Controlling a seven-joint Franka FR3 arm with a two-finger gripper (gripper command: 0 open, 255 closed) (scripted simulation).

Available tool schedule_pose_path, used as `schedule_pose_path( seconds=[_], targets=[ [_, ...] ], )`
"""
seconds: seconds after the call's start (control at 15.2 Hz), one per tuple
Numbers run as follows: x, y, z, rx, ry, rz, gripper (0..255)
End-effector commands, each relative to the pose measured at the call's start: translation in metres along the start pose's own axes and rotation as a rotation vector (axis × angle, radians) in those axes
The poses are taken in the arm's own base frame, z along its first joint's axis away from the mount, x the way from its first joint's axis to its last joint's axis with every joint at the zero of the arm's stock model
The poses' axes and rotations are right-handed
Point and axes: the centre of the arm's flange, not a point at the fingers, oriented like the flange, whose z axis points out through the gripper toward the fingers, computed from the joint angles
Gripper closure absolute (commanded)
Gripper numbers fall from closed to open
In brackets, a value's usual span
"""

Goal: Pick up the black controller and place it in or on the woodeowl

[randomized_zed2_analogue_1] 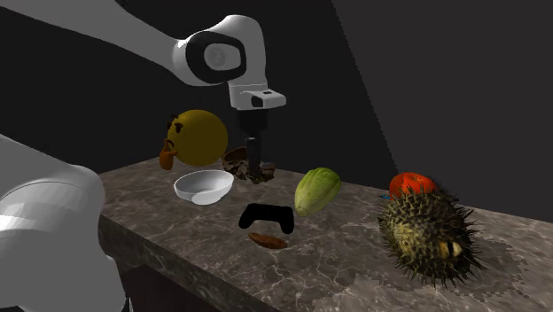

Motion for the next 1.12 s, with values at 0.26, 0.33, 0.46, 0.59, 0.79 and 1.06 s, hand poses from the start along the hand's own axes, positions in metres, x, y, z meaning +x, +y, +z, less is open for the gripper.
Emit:
schedule_pose_path(
  seconds=[0.26, 0.33, 0.46, 0.59, 0.79, 1.06],
  targets=[
    [0.010, -0.029, 0.078, -0.060, 0.014, 0.189, 0],
    [0.012, -0.033, 0.091, -0.070, 0.016, 0.220, 0],
    [0.016, -0.038, 0.108, -0.084, 0.018, 0.262, 0],
    [0.016, -0.037, 0.119, -0.084, 0.018, 0.262, 0],
    [0.016, -0.035, 0.135, -0.084, 0.018, 0.262, 0],
    [0.016, -0.034, 0.148, -0.083, 0.018, 0.262, 0]
  ],
)
